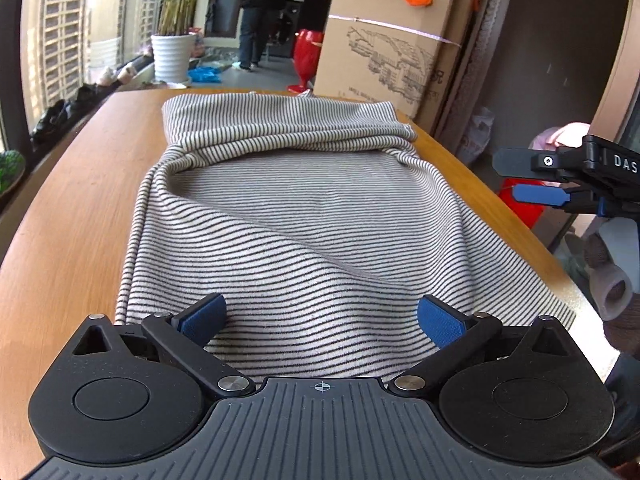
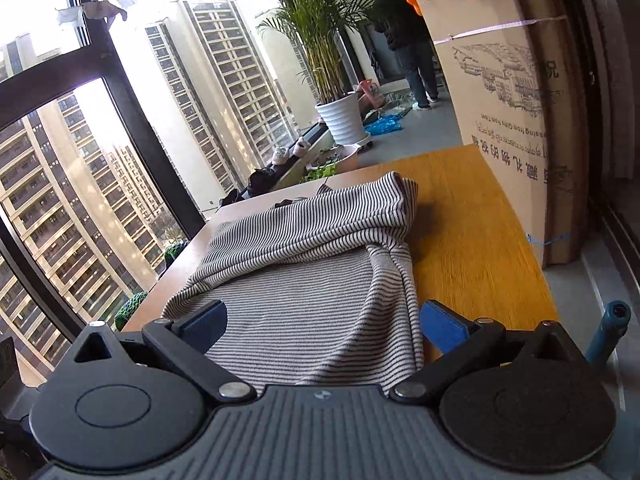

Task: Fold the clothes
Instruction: 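Close both tools on the striped shirt's hem fabric, then lift the gripped shirt up with both tools and shake it out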

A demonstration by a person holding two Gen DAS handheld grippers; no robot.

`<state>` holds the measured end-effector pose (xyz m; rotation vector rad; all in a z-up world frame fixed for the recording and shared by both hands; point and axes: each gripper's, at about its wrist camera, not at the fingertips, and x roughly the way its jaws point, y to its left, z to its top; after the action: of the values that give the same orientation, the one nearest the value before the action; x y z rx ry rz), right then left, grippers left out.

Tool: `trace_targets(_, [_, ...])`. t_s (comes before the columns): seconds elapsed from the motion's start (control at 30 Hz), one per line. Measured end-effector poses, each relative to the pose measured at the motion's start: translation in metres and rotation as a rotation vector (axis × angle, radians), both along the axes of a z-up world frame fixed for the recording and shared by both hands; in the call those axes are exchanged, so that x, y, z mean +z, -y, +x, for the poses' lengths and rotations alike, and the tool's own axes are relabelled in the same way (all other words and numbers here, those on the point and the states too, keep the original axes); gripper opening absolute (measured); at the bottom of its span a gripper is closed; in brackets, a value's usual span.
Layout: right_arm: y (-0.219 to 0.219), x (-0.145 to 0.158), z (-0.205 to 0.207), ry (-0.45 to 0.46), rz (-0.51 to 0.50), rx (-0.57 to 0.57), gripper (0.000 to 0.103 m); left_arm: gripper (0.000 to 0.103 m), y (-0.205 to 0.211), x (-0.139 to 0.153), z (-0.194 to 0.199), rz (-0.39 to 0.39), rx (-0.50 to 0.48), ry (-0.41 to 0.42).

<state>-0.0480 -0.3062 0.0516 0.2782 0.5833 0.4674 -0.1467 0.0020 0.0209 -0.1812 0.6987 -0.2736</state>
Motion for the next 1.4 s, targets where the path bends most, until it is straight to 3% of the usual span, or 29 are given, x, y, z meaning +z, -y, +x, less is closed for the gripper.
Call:
trace_targets(0.03, [0.004,0.004,0.021,-0.001,-0.008,-0.026,0.089,0.103,-0.003,0.009,0.002,-0.009,-0.004,0.036])
trace_targets(0.07, [0.008,0.006,0.043,-0.023,-0.003,-0.044,0.080,0.103,-0.001,0.019,0.003,0.029,0.000,0.091])
trace_targets(0.1, [0.012,0.008,0.065,-0.045,0.002,-0.063,0.063,0.103,0.002,0.029,0.004,0.082,0.007,0.151])
trace_targets(0.13, [0.017,0.007,0.087,-0.074,0.012,-0.078,0.057,0.103,0.006,0.039,0.004,0.154,0.016,0.225])
trace_targets(0.2, [0.029,-0.002,0.126,-0.134,0.033,-0.099,0.057,0.103,0.011,0.050,0.011,0.241,0.011,0.301])
trace_targets(0.27, [0.009,-0.035,0.151,-0.211,0.058,-0.092,0.057,0.100,0.018,0.051,0.024,0.279,-0.019,0.317])
trace_targets(0.3, [-0.001,-0.047,0.157,-0.254,0.073,-0.084,0.042,0.099,0.021,0.050,0.031,0.288,-0.033,0.309])
trace_targets(0.33, [-0.005,-0.044,0.153,-0.269,0.082,-0.077,0.023,0.090,0.024,0.049,0.038,0.296,-0.048,0.302])
trace_targets(0.37, [-0.011,-0.036,0.146,-0.248,0.082,-0.068,0.023,0.078,0.030,0.046,0.046,0.311,-0.058,0.293])
trace_targets(0.4, [-0.015,-0.026,0.139,-0.225,0.082,-0.056,0.022,0.078,0.033,0.045,0.052,0.319,-0.060,0.290])
trace_targets(0.47, [-0.026,0.002,0.121,-0.151,0.092,0.009,0.021,0.095,0.044,0.042,0.066,0.318,-0.056,0.323])
trace_targets(0.57, [-0.044,0.044,0.097,-0.087,0.108,0.141,0.017,0.095,0.060,0.044,0.086,0.332,-0.043,0.407])
trace_targets(0.6, [-0.051,0.058,0.087,-0.064,0.108,0.185,0.006,0.095,0.066,0.045,0.093,0.341,-0.039,0.437])
trace_targets(0.63, [-0.058,0.072,0.080,-0.047,0.108,0.228,0.007,0.083,0.072,0.048,0.100,0.370,-0.028,0.478])
trace_targets(0.67, [-0.063,0.083,0.074,-0.032,0.108,0.261,0.007,0.057,0.077,0.051,0.106,0.406,-0.014,0.522])
trace_targets(0.7, [-0.068,0.092,0.068,-0.009,0.106,0.282,0.006,0.041,0.078,0.055,0.113,0.423,-0.004,0.537])
trace_targets(0.73, [-0.072,0.101,0.062,0.022,0.098,0.294,0.007,0.015,0.070,0.061,0.119,0.398,0.007,0.527])
trace_targets(0.77, [-0.074,0.110,0.056,0.063,0.082,0.290,0.007,0.011,0.053,0.068,0.123,0.349,0.036,0.512])
trace_targets(0.8, [-0.076,0.115,0.051,0.106,0.070,0.280,0.007,0.011,0.035,0.075,0.126,0.297,0.071,0.496])
trace_targets(0.87, [-0.075,0.119,0.051,0.172,0.033,0.248,0.010,0.010,-0.008,0.083,0.129,0.276,0.202,0.491])
trace_targets(0.9, [-0.078,0.118,0.055,0.202,-0.004,0.223,0.020,0.010,-0.032,0.086,0.127,0.259,0.268,0.476])
trace_targets(0.93, [-0.085,0.110,0.063,0.220,-0.053,0.195,0.035,0.009,-0.057,0.088,0.124,0.238,0.332,0.456])
trace_targets(0.97, [-0.091,0.097,0.072,0.218,-0.094,0.188,0.039,0.009,-0.082,0.089,0.122,0.217,0.396,0.436])
trace_targets(1.07, [-0.132,0.057,0.087,0.198,-0.245,0.260,0.040,0.009,-0.131,0.090,0.107,0.160,0.488,0.404])
trace_targets(1.2, [-0.207,0.003,0.088,0.199,-0.429,0.382,0.040,0.009,-0.167,0.089,0.089,0.123,0.528,0.388])
trace_targets(1.3, [-0.246,-0.031,0.099,0.154,-0.482,0.412,0.041,0.009,-0.181,0.082,0.084,0.093,0.518,0.360])
trace_targets(1.4, [-0.267,-0.054,0.109,0.091,-0.489,0.423,0.051,0.009,-0.184,0.076,0.085,0.085,0.497,0.338])
